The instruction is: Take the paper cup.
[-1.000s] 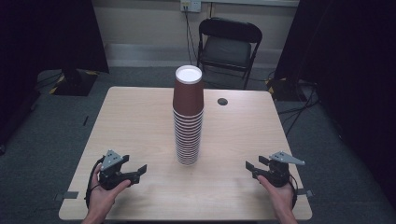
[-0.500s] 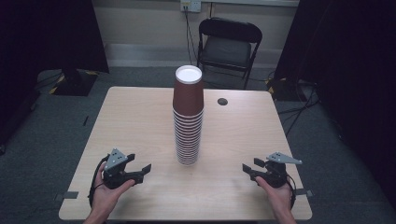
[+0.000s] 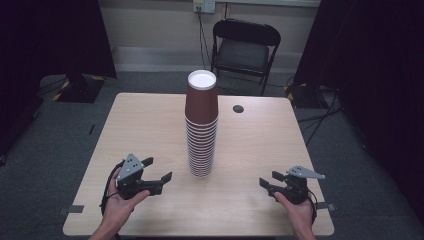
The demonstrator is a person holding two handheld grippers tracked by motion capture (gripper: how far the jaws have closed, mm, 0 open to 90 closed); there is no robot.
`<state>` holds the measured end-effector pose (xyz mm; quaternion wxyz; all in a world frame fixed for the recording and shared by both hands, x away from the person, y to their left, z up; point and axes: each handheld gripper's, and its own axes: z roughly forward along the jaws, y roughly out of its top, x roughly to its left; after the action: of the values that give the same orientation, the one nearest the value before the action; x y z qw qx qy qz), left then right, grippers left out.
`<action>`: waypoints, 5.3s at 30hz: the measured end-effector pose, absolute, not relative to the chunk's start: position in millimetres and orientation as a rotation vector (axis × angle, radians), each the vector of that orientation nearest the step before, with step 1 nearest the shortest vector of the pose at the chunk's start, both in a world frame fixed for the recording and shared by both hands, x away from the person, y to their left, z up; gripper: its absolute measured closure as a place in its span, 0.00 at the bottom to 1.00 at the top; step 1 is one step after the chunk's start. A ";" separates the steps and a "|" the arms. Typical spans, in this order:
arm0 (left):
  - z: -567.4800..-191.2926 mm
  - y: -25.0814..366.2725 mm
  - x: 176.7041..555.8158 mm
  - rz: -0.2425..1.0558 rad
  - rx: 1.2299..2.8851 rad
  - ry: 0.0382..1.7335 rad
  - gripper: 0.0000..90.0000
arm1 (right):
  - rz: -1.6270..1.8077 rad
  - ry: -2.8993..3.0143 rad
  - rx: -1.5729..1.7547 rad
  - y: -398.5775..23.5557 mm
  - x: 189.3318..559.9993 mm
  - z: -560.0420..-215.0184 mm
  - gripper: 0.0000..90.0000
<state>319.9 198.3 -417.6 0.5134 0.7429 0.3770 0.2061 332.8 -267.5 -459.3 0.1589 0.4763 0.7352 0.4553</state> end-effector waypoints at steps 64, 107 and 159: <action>-266.8 139.3 373.8 0.406 1.627 0.666 0.17 | 1.295 2.144 1.336 -261.6 336.7 -461.3 0.40; -253.8 98.2 417.5 0.490 1.710 0.659 0.11 | 1.371 2.153 1.356 -266.5 338.3 -461.7 0.38; -240.3 95.1 419.5 0.479 1.672 0.679 0.11 | 1.359 2.165 1.343 -266.4 337.7 -462.0 0.38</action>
<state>419.5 95.1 -240.3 0.5952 0.7196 0.2922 0.2062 337.7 -266.4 -462.0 0.1269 0.4613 0.7437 0.4668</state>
